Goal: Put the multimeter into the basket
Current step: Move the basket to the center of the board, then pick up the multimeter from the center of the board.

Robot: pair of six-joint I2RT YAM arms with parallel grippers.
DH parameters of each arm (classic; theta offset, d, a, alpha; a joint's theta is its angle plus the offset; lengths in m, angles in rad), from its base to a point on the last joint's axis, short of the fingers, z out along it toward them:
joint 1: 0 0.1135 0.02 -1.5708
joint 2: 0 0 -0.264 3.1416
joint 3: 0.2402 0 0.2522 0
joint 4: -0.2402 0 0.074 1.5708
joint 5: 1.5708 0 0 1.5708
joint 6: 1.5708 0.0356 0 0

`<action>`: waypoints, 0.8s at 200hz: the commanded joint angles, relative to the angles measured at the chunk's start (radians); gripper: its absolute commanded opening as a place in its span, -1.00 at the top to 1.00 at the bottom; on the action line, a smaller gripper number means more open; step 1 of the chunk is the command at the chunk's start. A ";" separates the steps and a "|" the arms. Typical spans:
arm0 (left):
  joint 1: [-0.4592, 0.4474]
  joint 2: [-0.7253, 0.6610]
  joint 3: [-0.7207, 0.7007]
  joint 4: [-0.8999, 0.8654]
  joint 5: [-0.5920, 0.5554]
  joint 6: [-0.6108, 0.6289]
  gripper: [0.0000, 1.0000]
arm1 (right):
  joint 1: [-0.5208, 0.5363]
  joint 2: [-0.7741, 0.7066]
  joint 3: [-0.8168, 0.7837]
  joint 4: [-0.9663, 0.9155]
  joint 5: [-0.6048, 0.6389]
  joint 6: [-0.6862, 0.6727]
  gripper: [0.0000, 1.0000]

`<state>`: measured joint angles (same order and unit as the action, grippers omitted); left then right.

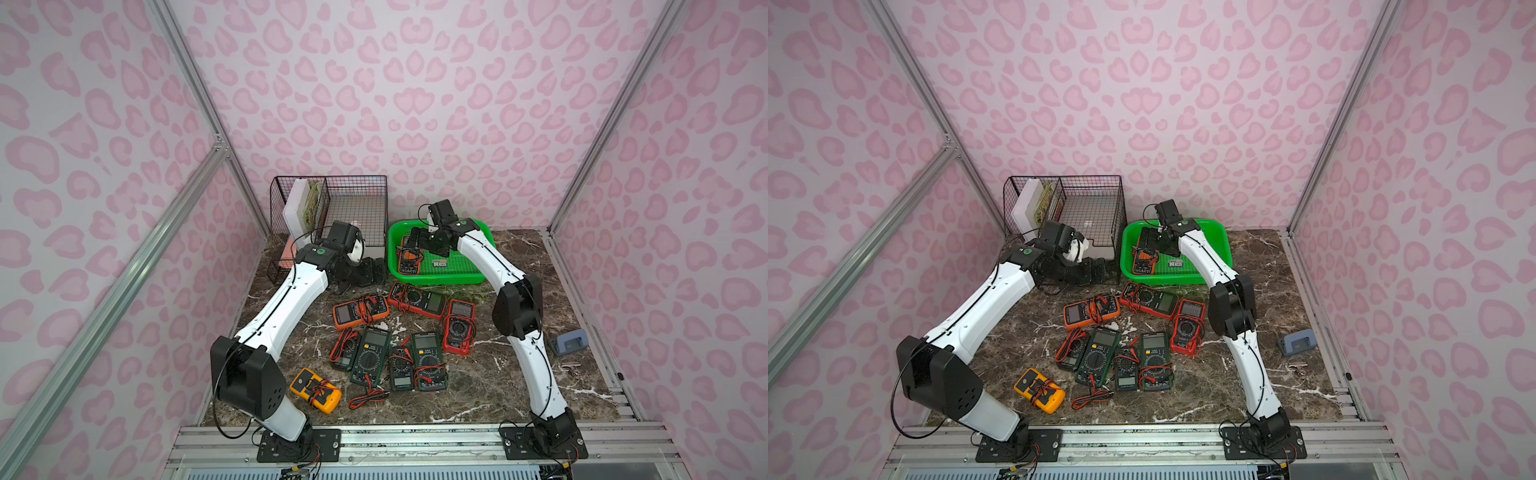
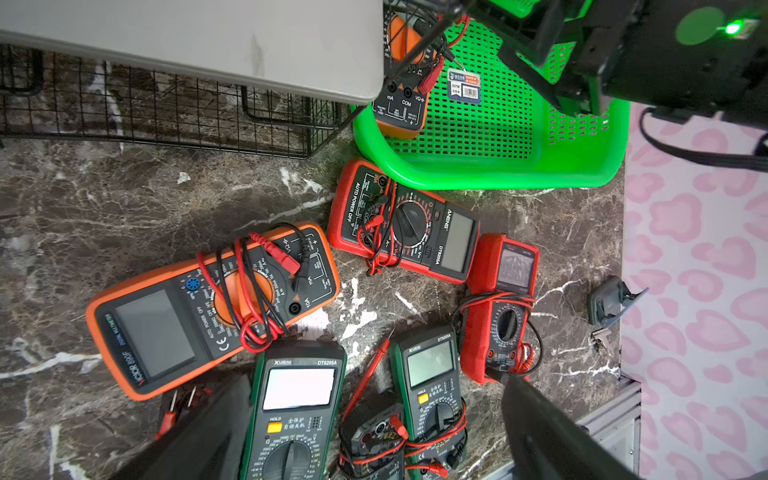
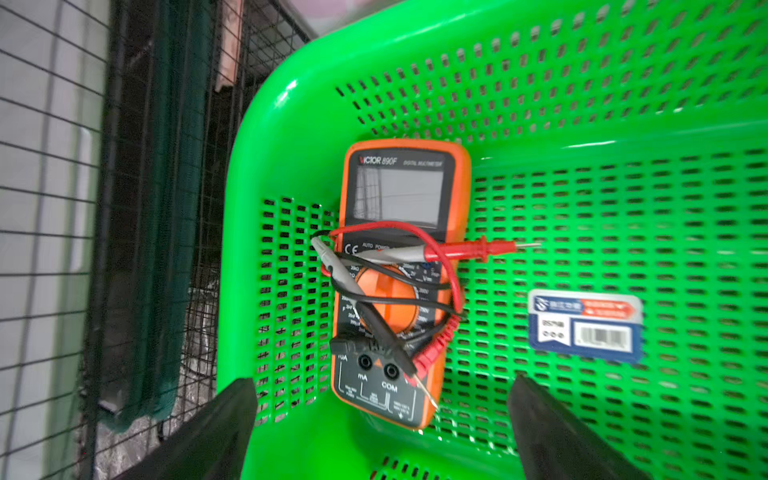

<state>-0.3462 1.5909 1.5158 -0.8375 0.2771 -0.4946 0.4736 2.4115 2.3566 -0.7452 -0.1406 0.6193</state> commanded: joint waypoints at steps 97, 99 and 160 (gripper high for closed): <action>-0.085 -0.042 -0.088 0.060 -0.009 -0.056 -0.97 | -0.011 -0.686 -0.880 0.110 0.145 0.019 -0.99; -0.089 -0.044 -0.088 0.059 -0.010 -0.059 -0.97 | -0.009 -0.699 -0.892 0.111 0.148 0.024 -0.99; -0.169 -0.089 -0.173 0.084 -0.045 -0.160 -0.97 | 0.023 -0.983 -1.299 0.150 0.150 0.122 -0.98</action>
<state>-0.5053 1.5150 1.3693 -0.7849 0.2577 -0.6025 0.4751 1.4841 1.1336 -0.6220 -0.0036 0.6872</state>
